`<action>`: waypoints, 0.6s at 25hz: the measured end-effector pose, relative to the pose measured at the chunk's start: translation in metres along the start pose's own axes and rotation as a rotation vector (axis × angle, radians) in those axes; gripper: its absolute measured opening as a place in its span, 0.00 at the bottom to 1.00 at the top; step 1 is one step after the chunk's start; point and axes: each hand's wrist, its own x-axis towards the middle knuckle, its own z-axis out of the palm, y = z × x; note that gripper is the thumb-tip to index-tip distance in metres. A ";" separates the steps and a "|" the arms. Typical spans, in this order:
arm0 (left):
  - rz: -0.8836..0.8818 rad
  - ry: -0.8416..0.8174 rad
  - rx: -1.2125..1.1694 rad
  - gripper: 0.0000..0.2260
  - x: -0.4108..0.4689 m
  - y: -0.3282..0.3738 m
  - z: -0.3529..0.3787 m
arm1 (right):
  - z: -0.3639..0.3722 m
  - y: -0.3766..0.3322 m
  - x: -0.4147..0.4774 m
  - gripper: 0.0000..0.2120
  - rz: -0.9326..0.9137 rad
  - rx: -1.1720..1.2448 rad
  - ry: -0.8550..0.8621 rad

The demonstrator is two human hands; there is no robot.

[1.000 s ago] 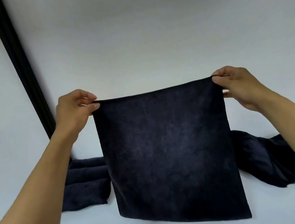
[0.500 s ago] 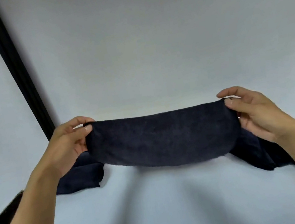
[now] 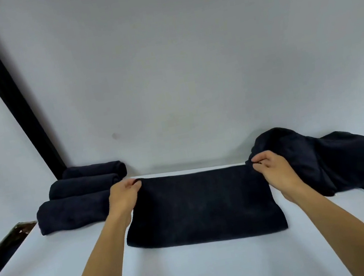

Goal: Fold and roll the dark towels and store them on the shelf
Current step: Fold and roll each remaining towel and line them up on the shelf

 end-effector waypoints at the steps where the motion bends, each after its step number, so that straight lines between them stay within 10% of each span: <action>1: -0.017 0.000 0.012 0.04 0.004 -0.002 0.004 | 0.003 0.002 0.003 0.10 0.007 -0.014 0.001; 15: 0.108 0.141 0.436 0.06 0.019 -0.015 0.025 | 0.022 0.025 0.013 0.06 -0.037 -0.315 0.206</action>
